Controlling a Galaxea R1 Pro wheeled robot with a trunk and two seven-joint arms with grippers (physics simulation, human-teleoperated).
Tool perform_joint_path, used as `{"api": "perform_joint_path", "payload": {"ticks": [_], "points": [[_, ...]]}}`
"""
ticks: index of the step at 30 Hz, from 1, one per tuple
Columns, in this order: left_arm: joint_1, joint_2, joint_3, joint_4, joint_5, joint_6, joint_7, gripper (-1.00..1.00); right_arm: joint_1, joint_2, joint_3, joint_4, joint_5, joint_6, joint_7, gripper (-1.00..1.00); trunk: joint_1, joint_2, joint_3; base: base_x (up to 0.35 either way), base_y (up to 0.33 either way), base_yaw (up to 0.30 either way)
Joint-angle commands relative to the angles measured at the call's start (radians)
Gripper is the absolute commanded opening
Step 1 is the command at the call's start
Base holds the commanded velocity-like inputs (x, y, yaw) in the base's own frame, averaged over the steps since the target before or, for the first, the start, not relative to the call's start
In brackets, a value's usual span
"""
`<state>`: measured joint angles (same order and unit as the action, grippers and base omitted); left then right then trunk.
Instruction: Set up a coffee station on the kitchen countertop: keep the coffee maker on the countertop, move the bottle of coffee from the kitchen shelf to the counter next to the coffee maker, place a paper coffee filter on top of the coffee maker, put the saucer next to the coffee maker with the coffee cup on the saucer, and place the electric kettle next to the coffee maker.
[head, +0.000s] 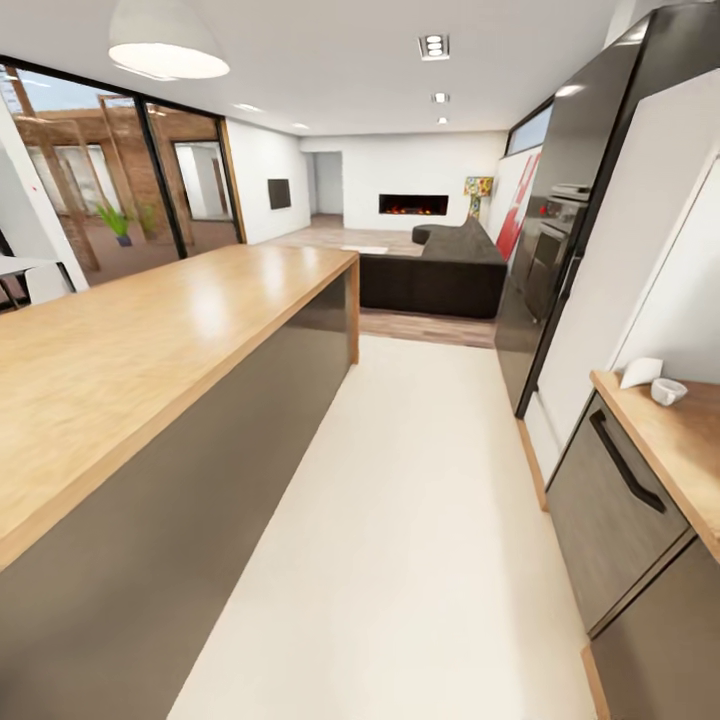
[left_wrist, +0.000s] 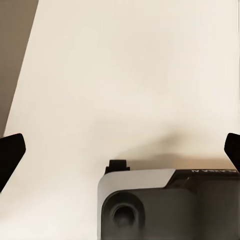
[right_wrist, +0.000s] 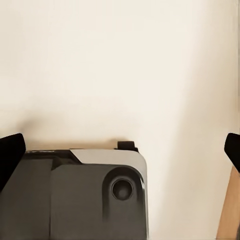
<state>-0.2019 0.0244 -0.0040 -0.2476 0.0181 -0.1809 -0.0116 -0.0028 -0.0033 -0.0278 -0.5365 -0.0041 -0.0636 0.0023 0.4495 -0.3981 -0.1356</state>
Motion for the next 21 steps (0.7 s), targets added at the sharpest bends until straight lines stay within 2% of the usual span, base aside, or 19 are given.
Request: {"api": "perform_joint_path", "payload": {"ticks": [1, 21], "points": [[-0.001, 0.0, -0.001, 0.001, 0.002, -0.003, -0.001, 1.0, 0.0, 0.0, -0.001, 0.0, 0.0, -0.002, 0.0, 1.0, 0.001, -0.002, -0.003, 0.0, 0.0, -0.225], [-0.001, 0.001, -0.001, 0.001, 0.002, -0.003, 0.002, 1.0, 0.0, 0.0, -0.001, 0.0, 0.0, -0.002, -0.001, 1.0, 0.001, -0.002, -0.027, 0.0, 0.0, -0.222]]}}
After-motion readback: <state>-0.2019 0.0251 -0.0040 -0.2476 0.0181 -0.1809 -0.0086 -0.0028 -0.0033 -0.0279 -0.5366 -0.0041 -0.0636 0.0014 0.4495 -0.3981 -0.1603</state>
